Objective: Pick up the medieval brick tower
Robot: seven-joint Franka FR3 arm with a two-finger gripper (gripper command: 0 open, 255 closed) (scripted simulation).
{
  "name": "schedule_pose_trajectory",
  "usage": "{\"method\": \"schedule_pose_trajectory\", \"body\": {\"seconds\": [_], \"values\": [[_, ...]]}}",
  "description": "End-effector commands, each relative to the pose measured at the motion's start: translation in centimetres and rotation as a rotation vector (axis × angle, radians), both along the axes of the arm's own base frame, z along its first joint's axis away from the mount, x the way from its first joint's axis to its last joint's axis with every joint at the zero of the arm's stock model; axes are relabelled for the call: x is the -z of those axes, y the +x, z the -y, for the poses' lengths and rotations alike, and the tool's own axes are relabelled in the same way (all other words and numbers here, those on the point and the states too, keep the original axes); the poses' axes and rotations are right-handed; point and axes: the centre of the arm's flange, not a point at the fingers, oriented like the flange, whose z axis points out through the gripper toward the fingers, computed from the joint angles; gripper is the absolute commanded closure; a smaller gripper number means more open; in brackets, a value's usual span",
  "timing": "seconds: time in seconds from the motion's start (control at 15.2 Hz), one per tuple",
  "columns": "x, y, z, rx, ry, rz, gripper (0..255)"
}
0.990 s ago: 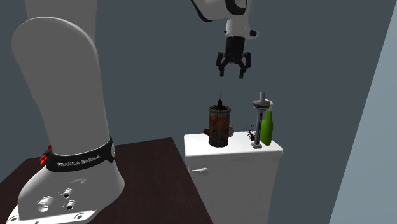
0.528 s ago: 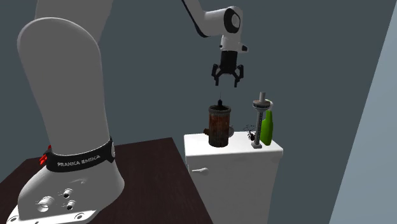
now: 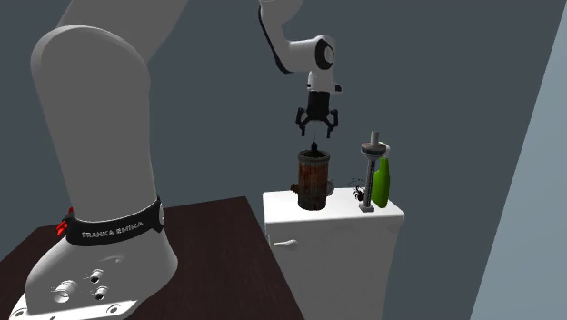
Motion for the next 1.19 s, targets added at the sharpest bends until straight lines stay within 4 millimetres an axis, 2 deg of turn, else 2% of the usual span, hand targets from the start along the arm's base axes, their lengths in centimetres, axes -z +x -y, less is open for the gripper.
{"method": "schedule_pose_trajectory", "body": {"seconds": [0.0,0.2,0.33,0.4,0.99,1.12], "values": [[1.0,0.0,-0.1,-0.003,0.0,0.0,0],[2.6,0.0,-0.1,-0.003,0.0,0.0,0],[2.9,0.0,-0.1,-0.003,0.0,0.0,0],[2.9,-0.1,-0.2,-0.003,0.0,0.0,255],[2.9,0.0,-0.1,-0.003,0.0,0.0,255],[1.9,0.0,-0.1,-0.003,0.0,0.0,255]]}}
